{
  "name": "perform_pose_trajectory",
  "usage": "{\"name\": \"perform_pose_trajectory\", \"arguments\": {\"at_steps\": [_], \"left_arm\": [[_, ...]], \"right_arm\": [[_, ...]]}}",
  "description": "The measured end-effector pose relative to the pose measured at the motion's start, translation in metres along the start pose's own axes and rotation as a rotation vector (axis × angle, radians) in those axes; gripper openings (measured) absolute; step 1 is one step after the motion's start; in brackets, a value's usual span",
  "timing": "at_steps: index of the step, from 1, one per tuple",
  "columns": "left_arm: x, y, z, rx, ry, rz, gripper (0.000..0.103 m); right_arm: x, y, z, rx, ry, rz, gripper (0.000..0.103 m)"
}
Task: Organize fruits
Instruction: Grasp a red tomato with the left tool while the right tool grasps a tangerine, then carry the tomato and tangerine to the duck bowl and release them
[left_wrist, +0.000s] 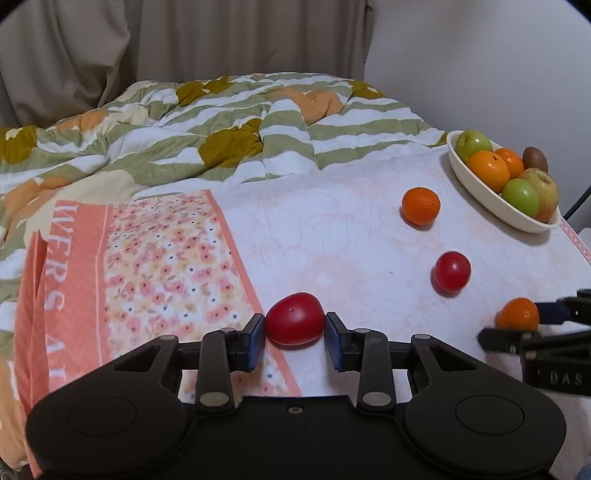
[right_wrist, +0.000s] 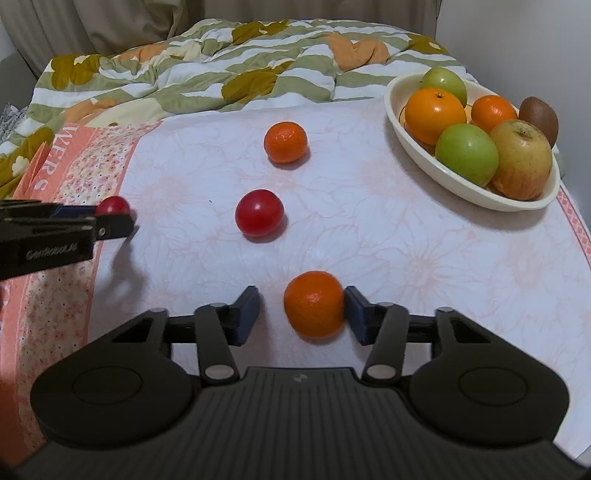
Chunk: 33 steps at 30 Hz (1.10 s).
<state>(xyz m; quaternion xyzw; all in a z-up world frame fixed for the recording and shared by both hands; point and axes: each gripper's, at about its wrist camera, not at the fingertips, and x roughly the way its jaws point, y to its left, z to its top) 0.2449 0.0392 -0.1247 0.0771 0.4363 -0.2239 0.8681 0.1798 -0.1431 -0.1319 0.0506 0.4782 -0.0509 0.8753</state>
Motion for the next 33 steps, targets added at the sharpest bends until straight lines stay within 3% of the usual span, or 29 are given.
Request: {"name": "perform_pose_trajectory", "arguments": {"at_steps": [1, 2, 19, 25, 33], "left_arm": [[-0.002, -0.001, -0.001, -0.001, -0.001, 0.0, 0.039], [-0.004, -0.001, -0.002, -0.004, -0.004, -0.002, 0.039], [-0.081, -0.025, -0.01, -0.037, -0.127, 0.0, 0.039], [-0.112, -0.053, -0.01, -0.035, -0.187, 0.014, 0.039], [-0.146, -0.102, -0.005, -0.103, -0.273, 0.094, 0.039]], "right_arm": [[-0.001, 0.0, 0.0, -0.006, -0.004, -0.007, 0.052], [-0.002, -0.001, 0.001, -0.015, -0.01, -0.018, 0.051], [-0.054, -0.008, -0.009, 0.0, -0.068, 0.023, 0.05], [-0.087, -0.03, -0.01, 0.006, -0.12, 0.03, 0.05], [-0.115, -0.083, -0.004, -0.035, -0.175, 0.077, 0.05]]}}
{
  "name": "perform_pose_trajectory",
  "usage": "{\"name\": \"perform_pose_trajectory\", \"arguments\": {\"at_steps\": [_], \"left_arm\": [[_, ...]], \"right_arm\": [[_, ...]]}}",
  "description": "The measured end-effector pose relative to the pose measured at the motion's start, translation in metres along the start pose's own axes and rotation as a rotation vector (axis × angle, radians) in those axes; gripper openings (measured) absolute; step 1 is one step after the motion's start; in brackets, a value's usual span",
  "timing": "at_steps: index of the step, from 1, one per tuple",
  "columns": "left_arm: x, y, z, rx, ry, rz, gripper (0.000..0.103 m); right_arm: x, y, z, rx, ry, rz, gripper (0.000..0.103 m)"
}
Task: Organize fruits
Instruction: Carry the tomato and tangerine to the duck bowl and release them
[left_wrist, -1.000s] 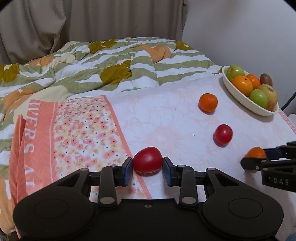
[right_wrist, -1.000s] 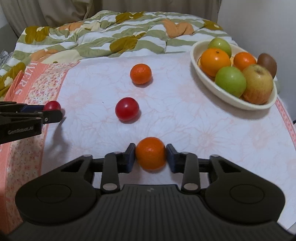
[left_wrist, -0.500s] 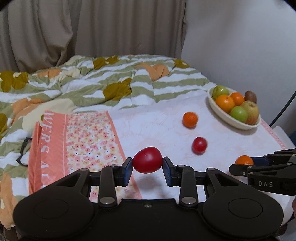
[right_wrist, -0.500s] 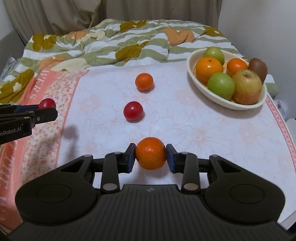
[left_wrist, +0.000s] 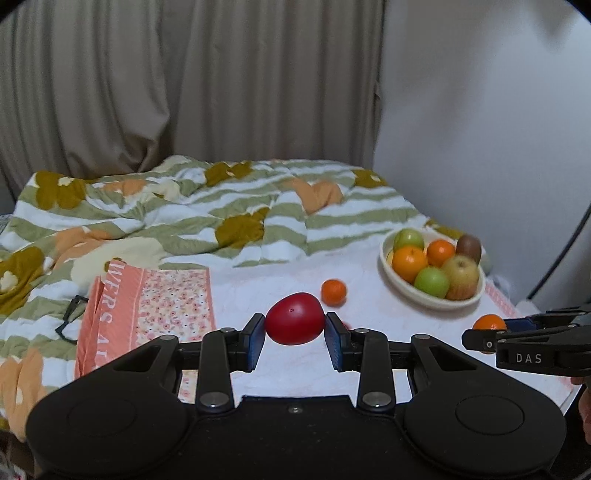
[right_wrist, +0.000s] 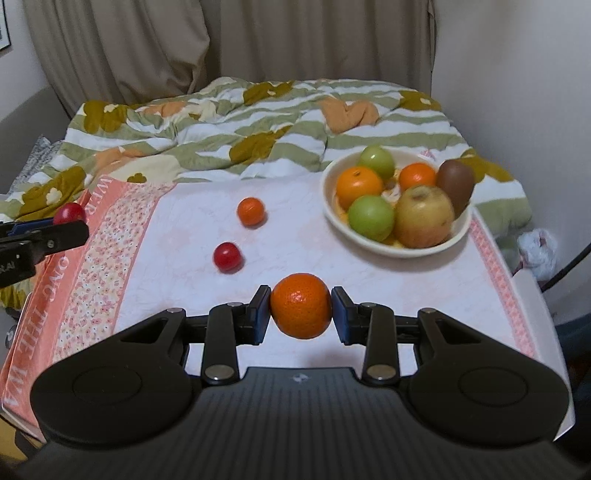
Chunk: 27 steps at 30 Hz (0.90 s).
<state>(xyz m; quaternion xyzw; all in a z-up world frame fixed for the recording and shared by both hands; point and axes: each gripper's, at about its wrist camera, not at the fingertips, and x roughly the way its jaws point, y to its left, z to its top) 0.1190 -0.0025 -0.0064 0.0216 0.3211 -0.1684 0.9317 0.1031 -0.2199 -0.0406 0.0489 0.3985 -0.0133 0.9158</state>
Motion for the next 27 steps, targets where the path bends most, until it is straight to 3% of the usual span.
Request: {"name": "perform_pose_trajectory", "arguments": {"at_steps": [11, 20, 27], "left_arm": [[-0.004, -0.082, 0.018, -0.046, -0.066, 0.065, 0.039], [0.037, -0.143, 0.041, -0.041, -0.056, 0.054, 0.039], [0.084, -0.176, 0.061, 0.0, -0.016, 0.015, 0.039]], "right_arm": [[-0.018, -0.08, 0.028, -0.102, -0.064, 0.067, 0.05], [-0.009, -0.139, 0.06, -0.165, -0.103, 0.081, 0.05], [0.004, -0.176, 0.087, -0.145, -0.118, 0.059, 0.05]]}}
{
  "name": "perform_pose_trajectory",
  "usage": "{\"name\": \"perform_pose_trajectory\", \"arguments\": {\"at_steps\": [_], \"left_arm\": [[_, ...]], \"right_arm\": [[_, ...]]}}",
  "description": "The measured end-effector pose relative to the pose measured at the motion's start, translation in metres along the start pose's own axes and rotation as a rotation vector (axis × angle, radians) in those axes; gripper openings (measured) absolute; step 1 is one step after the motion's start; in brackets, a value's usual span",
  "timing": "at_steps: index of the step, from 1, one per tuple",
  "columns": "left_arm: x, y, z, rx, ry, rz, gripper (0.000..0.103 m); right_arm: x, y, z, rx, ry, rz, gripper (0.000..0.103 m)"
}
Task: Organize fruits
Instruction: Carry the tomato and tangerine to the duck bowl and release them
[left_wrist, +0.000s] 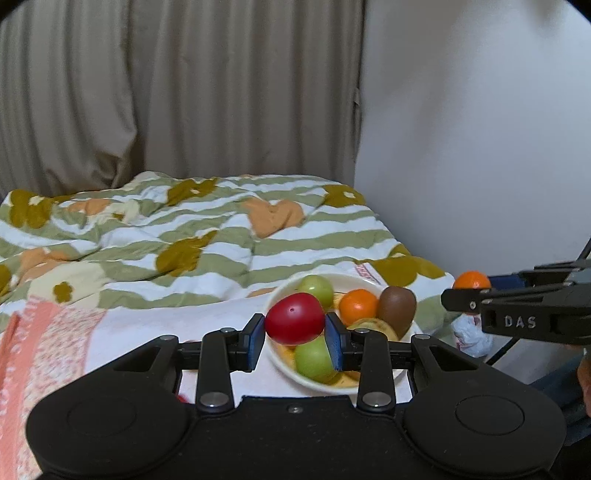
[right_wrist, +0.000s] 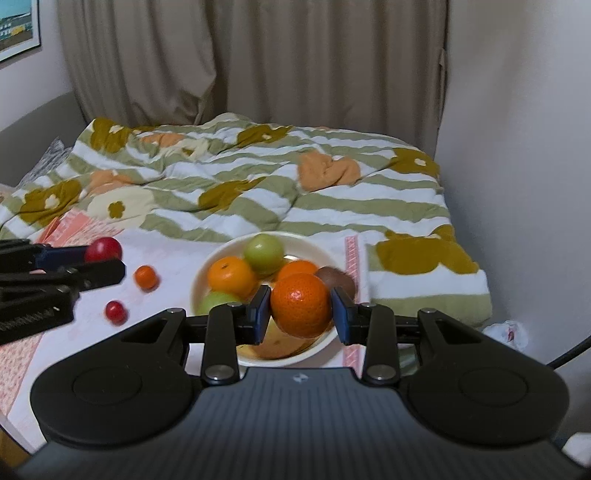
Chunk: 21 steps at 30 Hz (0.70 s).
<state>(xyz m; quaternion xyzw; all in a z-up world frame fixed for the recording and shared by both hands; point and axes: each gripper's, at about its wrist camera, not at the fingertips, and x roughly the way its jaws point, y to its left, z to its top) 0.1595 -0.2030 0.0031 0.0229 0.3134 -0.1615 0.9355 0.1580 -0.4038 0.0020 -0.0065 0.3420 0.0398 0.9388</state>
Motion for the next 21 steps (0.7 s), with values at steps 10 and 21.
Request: {"name": "perform_pose_trajectory", "arguments": {"at_steps": [10, 21], "left_arm": [[0.085, -0.023, 0.017, 0.106, 0.105, -0.061, 0.039], [0.14, -0.026, 0.014, 0.171, 0.194, -0.099, 0.039]], "right_arm": [[0.03, -0.029, 0.017, 0.047, 0.02, -0.03, 0.05], [0.068, -0.035, 0.023, 0.086, 0.066, -0.04, 0.05]]}}
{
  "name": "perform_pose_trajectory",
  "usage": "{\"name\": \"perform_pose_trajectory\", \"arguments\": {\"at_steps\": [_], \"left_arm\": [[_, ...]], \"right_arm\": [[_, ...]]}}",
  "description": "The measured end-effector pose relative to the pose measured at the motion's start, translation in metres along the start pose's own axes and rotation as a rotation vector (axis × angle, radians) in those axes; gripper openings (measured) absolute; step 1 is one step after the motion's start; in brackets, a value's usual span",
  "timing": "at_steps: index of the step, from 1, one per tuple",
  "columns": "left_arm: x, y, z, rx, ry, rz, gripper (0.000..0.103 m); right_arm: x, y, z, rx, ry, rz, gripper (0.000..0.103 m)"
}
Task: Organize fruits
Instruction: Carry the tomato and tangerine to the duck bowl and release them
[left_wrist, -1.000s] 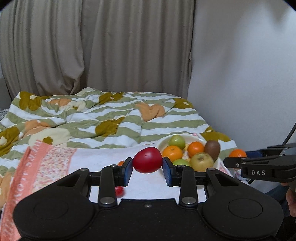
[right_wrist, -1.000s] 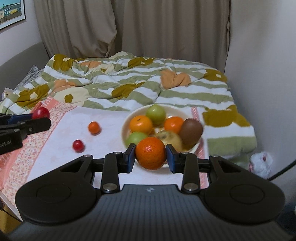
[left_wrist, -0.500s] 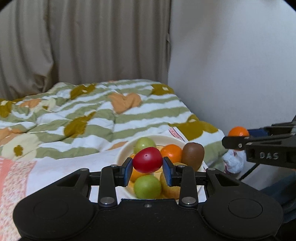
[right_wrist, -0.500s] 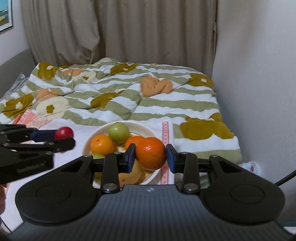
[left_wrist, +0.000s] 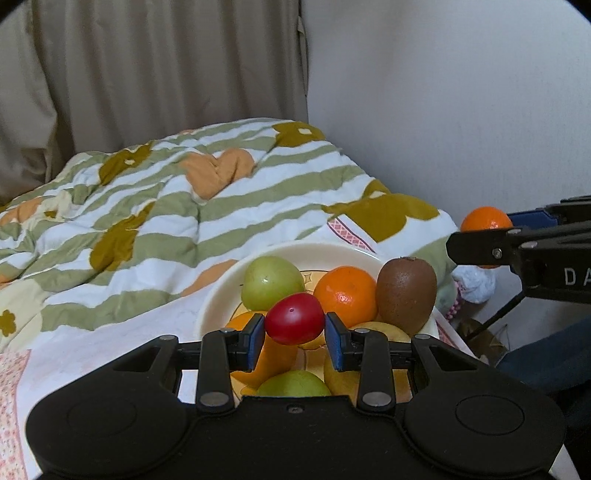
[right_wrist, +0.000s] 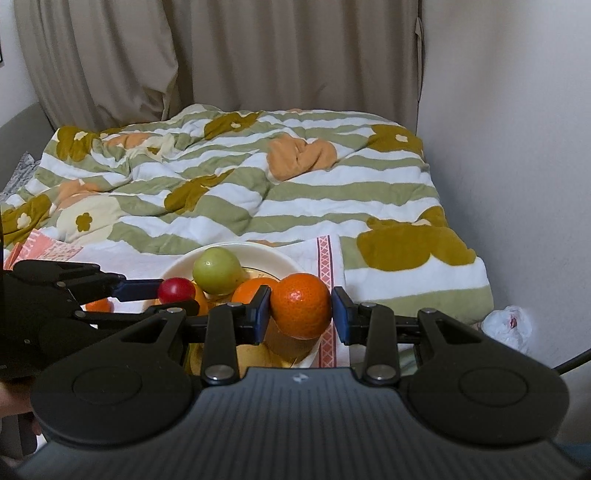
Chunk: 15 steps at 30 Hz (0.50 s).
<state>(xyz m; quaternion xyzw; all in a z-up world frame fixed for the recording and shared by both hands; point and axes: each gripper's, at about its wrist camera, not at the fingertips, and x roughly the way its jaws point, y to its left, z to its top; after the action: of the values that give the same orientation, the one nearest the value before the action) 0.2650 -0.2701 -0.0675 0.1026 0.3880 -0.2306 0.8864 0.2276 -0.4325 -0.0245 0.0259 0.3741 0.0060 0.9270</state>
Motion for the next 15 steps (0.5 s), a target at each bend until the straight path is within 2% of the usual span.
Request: {"name": "perform_pose_trajectory", "arguments": {"at_steps": [5, 6, 7, 9, 11, 15], "left_arm": [[0.006, -0.002, -0.001, 0.021, 0.01, -0.019, 0.039], [0.006, -0.001, -0.001, 0.02, 0.009, -0.022, 0.042], [0.005, -0.001, -0.001, 0.021, 0.005, -0.026, 0.046], [0.0, -0.001, -0.001, 0.028, -0.011, -0.025, 0.072], [-0.008, 0.0, -0.003, 0.034, -0.038, -0.011, 0.082], [-0.023, 0.006, -0.006, 0.021, -0.049, 0.004, 0.084]], "right_arm": [[0.005, -0.001, 0.003, 0.009, 0.004, -0.011, 0.05], [0.006, -0.002, 0.004, 0.01, 0.003, -0.014, 0.05], [0.006, -0.002, 0.005, 0.011, 0.002, -0.016, 0.05], [0.006, -0.002, 0.007, 0.013, -0.001, -0.018, 0.05], [0.005, 0.0, 0.009, 0.011, -0.005, -0.017, 0.05], [0.006, 0.004, 0.014, -0.007, -0.012, -0.003, 0.05]]}}
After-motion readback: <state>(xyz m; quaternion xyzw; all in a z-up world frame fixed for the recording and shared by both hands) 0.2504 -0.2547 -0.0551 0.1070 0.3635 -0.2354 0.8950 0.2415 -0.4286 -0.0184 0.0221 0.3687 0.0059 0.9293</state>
